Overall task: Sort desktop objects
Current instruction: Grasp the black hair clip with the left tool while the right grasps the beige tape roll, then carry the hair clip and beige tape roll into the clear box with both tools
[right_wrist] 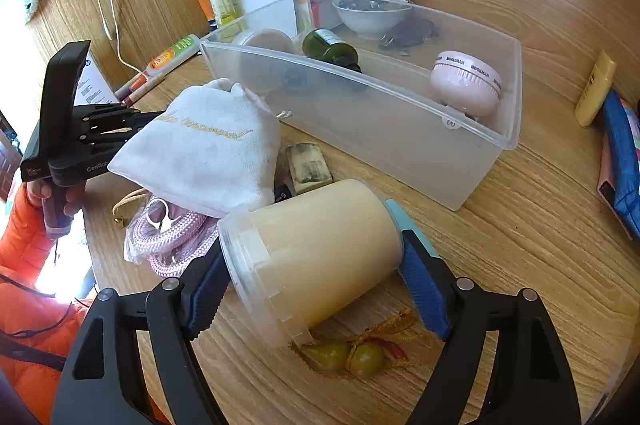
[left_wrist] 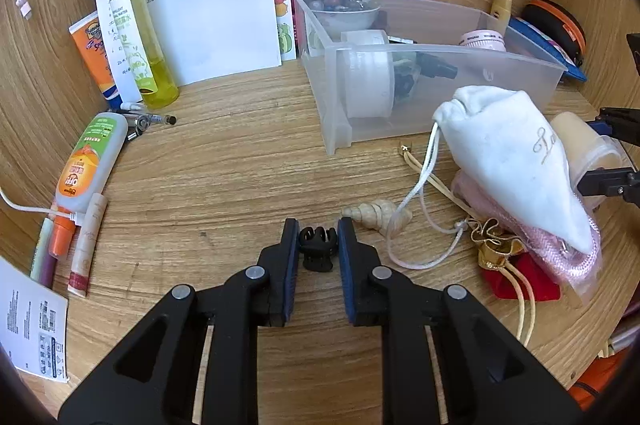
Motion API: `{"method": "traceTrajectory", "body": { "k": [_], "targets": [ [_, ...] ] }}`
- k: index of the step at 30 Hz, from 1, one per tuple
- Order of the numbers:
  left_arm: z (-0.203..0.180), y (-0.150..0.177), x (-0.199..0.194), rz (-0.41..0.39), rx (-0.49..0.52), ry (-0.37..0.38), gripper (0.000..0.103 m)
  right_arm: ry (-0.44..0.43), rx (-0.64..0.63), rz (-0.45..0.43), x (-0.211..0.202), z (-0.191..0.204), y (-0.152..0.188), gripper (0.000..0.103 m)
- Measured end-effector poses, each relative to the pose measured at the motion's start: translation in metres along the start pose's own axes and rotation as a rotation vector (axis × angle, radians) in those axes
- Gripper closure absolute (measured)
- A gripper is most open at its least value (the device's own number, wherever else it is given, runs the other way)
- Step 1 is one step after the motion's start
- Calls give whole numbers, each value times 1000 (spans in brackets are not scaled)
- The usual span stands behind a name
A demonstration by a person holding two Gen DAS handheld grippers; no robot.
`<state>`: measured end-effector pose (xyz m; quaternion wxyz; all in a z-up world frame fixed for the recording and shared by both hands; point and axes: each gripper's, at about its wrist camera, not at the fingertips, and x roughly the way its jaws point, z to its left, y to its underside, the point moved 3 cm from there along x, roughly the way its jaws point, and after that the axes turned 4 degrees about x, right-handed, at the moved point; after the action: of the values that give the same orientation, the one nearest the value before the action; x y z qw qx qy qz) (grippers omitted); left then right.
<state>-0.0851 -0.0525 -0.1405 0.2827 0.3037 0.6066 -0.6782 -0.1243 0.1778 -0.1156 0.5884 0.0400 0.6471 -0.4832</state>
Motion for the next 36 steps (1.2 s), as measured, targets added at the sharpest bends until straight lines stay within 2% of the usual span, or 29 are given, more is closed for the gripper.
{"method": "traceTrajectory", "body": {
  "k": [8, 18, 28, 36],
  "targets": [
    [4, 0, -8, -26, -41, -1, 85, 13, 21, -29, -6, -3, 3, 33],
    [4, -12, -30, -105, -60, 8, 85, 76, 60, -124, -34, -2, -1, 34],
    [3, -44, -55, -225, -62, 26, 85, 118, 96, -215, -65, -11, -20, 34],
    [0, -69, -65, -280, -18, 26, 85, 133, 100, -281, -83, -16, -40, 34]
  ]
}}
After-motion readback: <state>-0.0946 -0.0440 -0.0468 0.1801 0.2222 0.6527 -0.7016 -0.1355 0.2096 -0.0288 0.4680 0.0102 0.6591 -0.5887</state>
